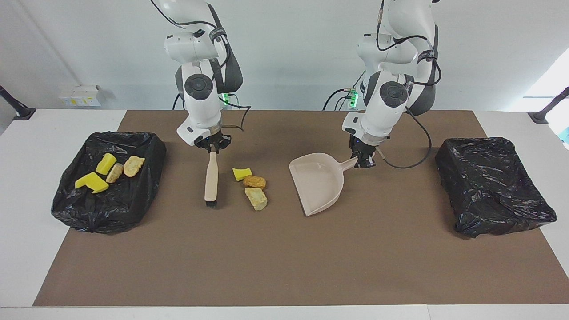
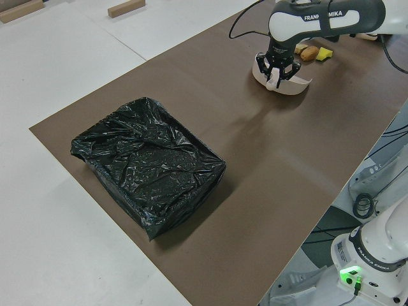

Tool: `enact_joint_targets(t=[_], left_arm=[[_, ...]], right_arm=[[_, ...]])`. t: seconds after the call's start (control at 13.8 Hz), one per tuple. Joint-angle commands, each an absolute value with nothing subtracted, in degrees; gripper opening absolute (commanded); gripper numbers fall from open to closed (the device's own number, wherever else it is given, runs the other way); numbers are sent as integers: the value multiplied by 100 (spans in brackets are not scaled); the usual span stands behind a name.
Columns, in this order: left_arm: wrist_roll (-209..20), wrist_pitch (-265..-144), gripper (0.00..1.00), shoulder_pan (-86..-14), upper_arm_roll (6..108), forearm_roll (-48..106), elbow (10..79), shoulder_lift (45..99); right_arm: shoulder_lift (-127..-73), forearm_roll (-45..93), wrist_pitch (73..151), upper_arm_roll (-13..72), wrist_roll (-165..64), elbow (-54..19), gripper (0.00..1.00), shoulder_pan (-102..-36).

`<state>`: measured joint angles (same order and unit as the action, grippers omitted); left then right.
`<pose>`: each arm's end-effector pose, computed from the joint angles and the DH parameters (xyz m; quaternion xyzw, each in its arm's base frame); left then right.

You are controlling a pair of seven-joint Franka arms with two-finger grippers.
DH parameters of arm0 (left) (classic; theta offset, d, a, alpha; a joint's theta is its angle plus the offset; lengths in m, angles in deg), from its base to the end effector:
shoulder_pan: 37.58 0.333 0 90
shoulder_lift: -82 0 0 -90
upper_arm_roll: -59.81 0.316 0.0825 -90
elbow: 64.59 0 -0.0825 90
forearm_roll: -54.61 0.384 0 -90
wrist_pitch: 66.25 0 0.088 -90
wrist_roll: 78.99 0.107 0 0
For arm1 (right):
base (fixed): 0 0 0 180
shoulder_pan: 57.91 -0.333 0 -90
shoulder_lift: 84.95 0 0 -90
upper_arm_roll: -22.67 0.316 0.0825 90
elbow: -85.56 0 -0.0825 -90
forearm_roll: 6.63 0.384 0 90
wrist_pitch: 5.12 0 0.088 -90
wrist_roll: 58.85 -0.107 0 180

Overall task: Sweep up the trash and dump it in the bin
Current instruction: 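Slide the dustpan with the left gripper toward the debris pile, then sweep the debris into the dustpan with the brush in the right gripper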

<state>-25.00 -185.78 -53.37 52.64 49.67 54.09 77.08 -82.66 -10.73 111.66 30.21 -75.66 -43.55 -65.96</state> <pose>0.5097 -0.2197 0.3846 0.7956 -0.6034 -0.0227 0.0500 0.4776 0.1292 0.3672 0.9956 0.0080 -0.0750 0.0562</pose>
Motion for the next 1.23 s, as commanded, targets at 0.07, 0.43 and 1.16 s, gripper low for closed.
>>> enact_joint_targets(t=[0.07, 0.43, 1.16], left_arm=[[-2546, -18850, 0, -5349, 5322, 4653, 5635, 7787], [-2555, -18877, 0, -5349, 5322, 4653, 5635, 7769], [-2555, -18859, 0, -5340, 5331, 4644, 5696, 7795]], right_arm=[[-8196, -944, 11652, 3058, -7678, -4663, 0, -6695], [-8793, -602, 11732, 3093, -7687, -4014, 0, -7257], [-9778, 426, 11802, 3163, -7573, -2818, 0, -7891]])
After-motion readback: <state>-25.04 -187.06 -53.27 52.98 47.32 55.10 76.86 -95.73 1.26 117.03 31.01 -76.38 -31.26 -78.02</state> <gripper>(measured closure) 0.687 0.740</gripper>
